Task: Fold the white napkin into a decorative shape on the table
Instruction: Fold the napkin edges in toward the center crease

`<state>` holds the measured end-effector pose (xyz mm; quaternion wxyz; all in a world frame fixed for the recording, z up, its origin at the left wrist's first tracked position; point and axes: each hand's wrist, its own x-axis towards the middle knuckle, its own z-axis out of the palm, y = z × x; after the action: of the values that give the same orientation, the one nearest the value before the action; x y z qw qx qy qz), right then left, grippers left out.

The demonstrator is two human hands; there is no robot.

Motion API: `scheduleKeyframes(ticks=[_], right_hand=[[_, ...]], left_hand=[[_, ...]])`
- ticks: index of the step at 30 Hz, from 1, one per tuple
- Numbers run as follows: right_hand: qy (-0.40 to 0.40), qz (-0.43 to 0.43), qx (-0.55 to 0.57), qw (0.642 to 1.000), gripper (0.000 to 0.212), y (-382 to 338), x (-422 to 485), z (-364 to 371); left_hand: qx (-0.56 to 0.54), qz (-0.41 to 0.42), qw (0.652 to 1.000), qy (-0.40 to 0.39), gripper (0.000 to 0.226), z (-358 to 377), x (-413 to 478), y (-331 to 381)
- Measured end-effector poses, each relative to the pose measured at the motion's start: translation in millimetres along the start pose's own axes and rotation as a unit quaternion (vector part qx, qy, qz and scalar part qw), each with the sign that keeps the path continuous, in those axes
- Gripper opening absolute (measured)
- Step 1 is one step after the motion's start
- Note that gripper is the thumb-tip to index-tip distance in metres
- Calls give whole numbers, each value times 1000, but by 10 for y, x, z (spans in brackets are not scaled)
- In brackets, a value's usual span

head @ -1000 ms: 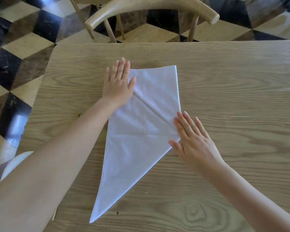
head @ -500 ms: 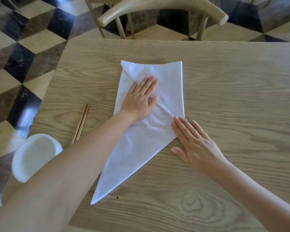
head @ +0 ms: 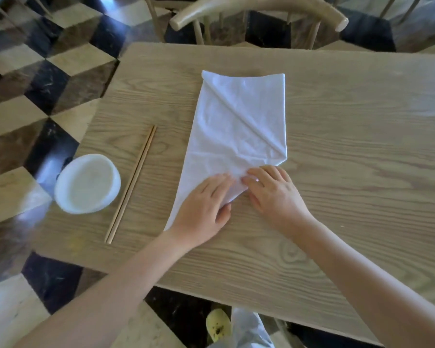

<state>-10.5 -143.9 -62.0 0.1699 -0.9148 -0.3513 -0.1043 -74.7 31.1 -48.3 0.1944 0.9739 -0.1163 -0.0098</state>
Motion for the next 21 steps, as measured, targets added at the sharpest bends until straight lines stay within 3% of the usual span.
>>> scheduleKeyframes(ticks=[4,8,15,18,21], right_hand=[[-5,13,-21,1000,21,-63,75,-3],[-23,37,-4,999,26,-74,39,4],[-33,131,20,991,39,76,92,-6],[-32,121,23,992,44,82,76,2],[-83,81,63,991,55,86,183,-19]], left_hand=[[153,0,988,29,43,-67,-205,-41],[236,-76,969,-4,48,-204,-457,-41],[63,-188,980,-33,21,-627,-535,-247],[-36,-204,978,-1,16,-814,-520,-319],[-100,-211,971,50,13,-988,-493,-319]])
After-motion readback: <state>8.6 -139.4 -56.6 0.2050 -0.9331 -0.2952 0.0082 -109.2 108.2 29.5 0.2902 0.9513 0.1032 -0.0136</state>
